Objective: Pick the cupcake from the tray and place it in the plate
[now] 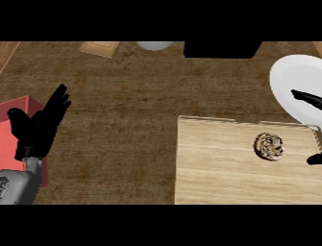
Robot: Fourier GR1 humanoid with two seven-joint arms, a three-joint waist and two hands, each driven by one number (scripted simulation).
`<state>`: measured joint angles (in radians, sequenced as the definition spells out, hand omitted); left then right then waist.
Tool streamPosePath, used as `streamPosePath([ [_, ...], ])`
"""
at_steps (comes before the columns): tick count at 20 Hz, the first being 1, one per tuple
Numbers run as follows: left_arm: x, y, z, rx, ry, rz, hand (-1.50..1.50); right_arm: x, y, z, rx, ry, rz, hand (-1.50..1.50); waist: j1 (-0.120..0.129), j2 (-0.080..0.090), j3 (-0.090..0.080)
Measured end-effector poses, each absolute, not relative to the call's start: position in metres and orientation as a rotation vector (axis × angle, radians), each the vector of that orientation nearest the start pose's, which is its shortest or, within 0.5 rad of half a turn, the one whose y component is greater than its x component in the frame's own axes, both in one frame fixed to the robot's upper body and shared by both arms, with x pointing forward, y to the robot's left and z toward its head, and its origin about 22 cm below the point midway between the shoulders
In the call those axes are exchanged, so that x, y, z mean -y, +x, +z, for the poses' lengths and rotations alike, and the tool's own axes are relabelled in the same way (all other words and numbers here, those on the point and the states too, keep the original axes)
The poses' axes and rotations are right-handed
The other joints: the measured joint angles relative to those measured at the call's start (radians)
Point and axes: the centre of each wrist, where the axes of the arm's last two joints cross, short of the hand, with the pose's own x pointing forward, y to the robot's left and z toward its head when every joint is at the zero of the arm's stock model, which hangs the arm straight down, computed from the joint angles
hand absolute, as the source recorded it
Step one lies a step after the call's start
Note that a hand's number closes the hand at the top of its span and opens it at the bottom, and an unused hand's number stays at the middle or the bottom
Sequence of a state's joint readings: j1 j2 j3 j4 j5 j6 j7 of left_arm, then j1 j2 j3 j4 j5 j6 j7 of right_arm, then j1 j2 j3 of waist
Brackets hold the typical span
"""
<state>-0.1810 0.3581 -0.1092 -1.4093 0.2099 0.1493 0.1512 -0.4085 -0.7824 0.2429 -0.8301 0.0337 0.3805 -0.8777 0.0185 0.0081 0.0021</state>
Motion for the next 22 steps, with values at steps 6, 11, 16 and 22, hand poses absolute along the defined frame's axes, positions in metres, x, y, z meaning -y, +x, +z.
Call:
streamPosePath([
  [6,-0.286,0.283,0.021,1.409,0.165,-0.091,0.00,0.419,0.322,0.050,1.660,-0.012,1.150,-1.50,-0.006,-0.004,-0.001],
  [11,-0.284,0.282,0.020,1.408,0.160,-0.087,0.00,0.414,0.325,0.054,1.595,-0.052,1.293,-1.50,-0.010,-0.006,-0.002],
  [16,-0.279,0.283,0.024,1.411,0.166,-0.090,0.00,0.402,0.327,0.046,1.532,-0.092,1.413,-1.50,-0.011,-0.007,-0.002],
  [22,-0.283,0.280,0.020,1.411,0.172,-0.086,0.00,0.383,0.332,0.048,1.449,-0.100,1.522,-1.50,-0.015,-0.008,-0.002],
])
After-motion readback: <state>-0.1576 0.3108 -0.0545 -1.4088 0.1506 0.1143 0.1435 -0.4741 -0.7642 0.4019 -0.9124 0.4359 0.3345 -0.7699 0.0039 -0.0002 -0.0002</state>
